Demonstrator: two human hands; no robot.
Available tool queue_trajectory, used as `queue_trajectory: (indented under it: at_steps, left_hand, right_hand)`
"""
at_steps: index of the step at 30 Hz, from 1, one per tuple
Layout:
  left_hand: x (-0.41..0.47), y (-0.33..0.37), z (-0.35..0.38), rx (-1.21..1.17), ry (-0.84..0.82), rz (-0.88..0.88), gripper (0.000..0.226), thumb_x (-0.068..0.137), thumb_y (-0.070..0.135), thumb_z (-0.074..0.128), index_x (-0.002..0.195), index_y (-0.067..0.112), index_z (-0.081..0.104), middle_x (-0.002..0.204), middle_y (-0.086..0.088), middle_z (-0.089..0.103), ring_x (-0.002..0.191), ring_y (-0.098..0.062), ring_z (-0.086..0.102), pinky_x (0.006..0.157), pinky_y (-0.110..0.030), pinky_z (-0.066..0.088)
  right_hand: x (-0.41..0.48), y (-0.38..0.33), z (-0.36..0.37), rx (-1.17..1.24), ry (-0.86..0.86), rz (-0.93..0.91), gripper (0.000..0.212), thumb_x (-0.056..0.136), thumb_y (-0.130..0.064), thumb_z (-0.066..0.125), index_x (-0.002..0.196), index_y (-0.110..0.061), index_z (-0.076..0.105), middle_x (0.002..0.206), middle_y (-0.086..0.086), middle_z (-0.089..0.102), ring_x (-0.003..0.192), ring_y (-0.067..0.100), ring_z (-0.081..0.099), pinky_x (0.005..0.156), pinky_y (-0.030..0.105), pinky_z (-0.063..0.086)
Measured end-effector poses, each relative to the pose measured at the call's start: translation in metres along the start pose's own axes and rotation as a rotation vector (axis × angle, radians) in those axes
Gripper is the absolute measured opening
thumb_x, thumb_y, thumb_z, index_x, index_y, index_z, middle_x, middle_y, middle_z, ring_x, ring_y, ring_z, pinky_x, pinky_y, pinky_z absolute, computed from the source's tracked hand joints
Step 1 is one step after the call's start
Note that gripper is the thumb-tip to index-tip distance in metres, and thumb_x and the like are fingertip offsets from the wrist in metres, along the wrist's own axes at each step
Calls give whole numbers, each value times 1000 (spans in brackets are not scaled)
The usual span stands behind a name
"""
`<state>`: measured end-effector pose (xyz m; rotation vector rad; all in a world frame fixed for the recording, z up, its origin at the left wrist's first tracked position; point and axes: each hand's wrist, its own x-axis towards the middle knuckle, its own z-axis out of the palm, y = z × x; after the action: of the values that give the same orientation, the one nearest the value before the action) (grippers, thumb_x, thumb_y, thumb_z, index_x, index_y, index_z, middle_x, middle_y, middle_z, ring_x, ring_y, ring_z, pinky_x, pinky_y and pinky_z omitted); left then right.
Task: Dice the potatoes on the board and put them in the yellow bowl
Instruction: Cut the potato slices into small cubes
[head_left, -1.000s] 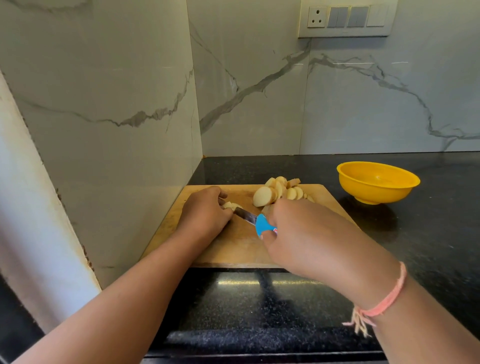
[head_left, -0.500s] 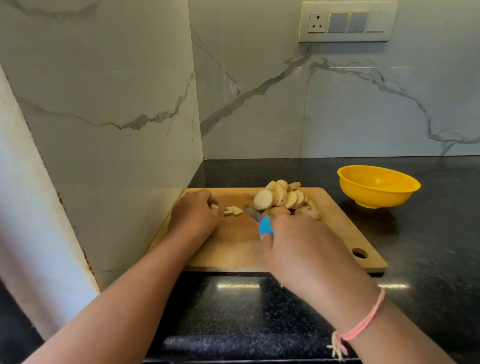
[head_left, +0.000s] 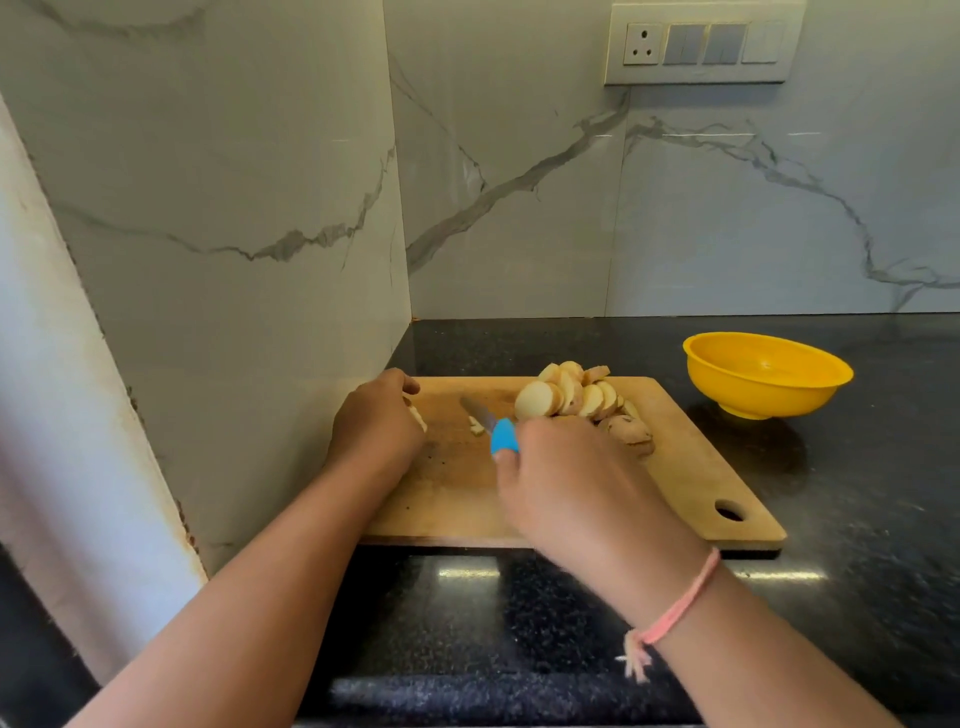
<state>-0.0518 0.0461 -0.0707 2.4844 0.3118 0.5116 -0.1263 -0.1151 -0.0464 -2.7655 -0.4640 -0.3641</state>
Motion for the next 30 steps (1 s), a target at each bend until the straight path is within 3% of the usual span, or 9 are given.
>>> queue_trajectory:
  at_steps: [3, 6, 9, 11, 14, 21, 30]
  left_hand:
    - [3, 0, -1, -9, -33, -5, 39, 91, -4, 49, 121, 19, 60, 122, -3, 60, 106, -21, 56, 82, -27, 45]
    - [4, 2, -3, 50, -67, -8, 27, 93, 3, 54, 104, 22, 69, 117, -3, 64, 101, -21, 58, 83, -28, 45]
    - [1, 3, -3, 3, -25, 41, 11, 93, 13, 59, 92, 21, 66, 101, 2, 65, 86, -13, 55, 73, -24, 40]
    - [-2, 5, -2, -67, -19, 98, 4, 92, 19, 61, 95, 19, 64, 90, 6, 62, 79, -9, 55, 68, -22, 41]
    - [-5, 9, 2, -66, -86, 146, 8, 90, 26, 64, 96, 22, 61, 88, 9, 57, 79, -6, 53, 65, -20, 42]
    - [-1, 6, 5, 47, -106, 65, 15, 90, 35, 63, 78, 26, 65, 75, 11, 58, 75, -9, 54, 65, -25, 40]
    - [-3, 7, 7, 30, -71, 14, 16, 88, 33, 63, 74, 27, 63, 82, 6, 65, 78, -13, 60, 68, -26, 48]
  right_hand:
    - [1, 22, -1, -10, 67, 58, 28, 98, -36, 39, 106, -18, 59, 69, -6, 47, 64, 10, 49, 47, 22, 28]
    - [0, 31, 2, 20, 98, 58, 30, 98, -39, 39, 109, -21, 61, 70, -8, 47, 66, 10, 49, 46, 21, 27]
    - [-6, 27, 4, 64, 100, 21, 30, 98, -39, 39, 108, -20, 61, 72, -8, 46, 70, 10, 48, 47, 19, 28]
    - [-8, 23, 5, 81, 102, 8, 30, 98, -39, 39, 107, -19, 60, 70, -9, 45, 66, 8, 46, 46, 19, 26]
    - [-8, 21, 5, 97, 107, 13, 31, 98, -39, 39, 109, -18, 59, 72, -8, 46, 67, 9, 48, 46, 19, 27]
    - [-6, 16, 3, 65, 102, 11, 30, 98, -37, 38, 108, -17, 58, 71, -7, 46, 64, 8, 47, 46, 19, 27]
    - [-8, 5, 2, 9, 48, 7, 32, 99, -36, 37, 116, -15, 54, 81, -3, 46, 72, 12, 45, 47, 20, 23]
